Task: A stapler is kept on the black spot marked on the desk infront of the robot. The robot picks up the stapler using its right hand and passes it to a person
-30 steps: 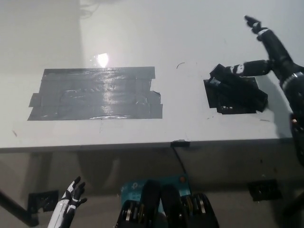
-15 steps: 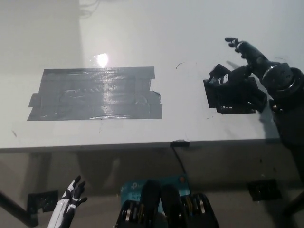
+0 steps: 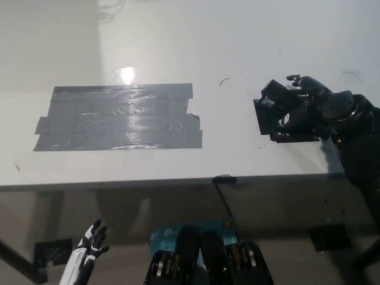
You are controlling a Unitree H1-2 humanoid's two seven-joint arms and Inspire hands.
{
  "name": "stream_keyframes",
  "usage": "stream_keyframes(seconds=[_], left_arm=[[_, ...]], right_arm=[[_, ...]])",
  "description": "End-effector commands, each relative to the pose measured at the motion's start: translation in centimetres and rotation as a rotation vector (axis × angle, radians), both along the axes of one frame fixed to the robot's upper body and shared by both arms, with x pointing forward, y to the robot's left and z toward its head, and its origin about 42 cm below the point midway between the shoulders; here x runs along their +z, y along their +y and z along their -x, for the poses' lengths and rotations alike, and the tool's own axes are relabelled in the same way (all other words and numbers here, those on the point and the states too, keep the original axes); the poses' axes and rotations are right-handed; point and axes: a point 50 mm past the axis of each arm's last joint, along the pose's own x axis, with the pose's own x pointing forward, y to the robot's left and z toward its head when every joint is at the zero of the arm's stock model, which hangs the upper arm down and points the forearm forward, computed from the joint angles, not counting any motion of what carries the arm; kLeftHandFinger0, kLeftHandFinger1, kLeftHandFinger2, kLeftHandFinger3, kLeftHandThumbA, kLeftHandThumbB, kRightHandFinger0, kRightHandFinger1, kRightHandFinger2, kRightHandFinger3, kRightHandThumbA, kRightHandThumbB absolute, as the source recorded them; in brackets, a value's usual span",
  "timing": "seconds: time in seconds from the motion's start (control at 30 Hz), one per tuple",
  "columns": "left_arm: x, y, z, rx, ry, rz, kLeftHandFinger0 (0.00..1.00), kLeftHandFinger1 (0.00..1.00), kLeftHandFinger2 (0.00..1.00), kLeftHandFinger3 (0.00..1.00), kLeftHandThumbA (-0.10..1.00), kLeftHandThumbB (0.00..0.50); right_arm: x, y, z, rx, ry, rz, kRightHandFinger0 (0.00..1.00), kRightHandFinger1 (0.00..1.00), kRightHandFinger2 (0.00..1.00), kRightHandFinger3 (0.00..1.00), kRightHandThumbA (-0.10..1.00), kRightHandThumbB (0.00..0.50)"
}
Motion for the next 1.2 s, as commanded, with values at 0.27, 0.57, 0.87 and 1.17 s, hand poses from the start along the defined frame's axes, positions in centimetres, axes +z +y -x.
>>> stream_keyframes(seconds=[0.27,0.57,0.87,1.17], left_arm=[[0.8,0.1,-0.4,-0.023,-0.053,-0.02,0.9,1.0,1.0,1.0,0.92,0.5],[1.1,0.2,-0.5,-0.02,-0.053,-0.012,0.92,1.0,1.0,1.0,0.92,0.5],[0.9,0.2,-0.4,-0.021,-0.051,0.0,0.91,1.0,1.0,1.0,0.91,0.5],[1.0,0.2,-0.4,-0.026,-0.05,-0.01,0.9,1.0,1.0,1.0,0.92,0.5]], right_arm=[[2.4,1.6,-0.7,0.031,-0.174,0.095,0.13,0.29,0.39,0.3,-0.09,0.283],[0.0,1.3,-0.6,0.028,-0.202,0.093,0.14,0.66,0.95,0.92,-0.1,0.187],[-1.5,-0.9,-0.4,-0.009,-0.155,0.014,0.15,0.64,0.94,0.83,-0.1,0.153],[0.6,-3.5,-0.7,-0.096,-0.116,-0.331,0.12,0.56,0.87,0.91,-0.1,0.178]])
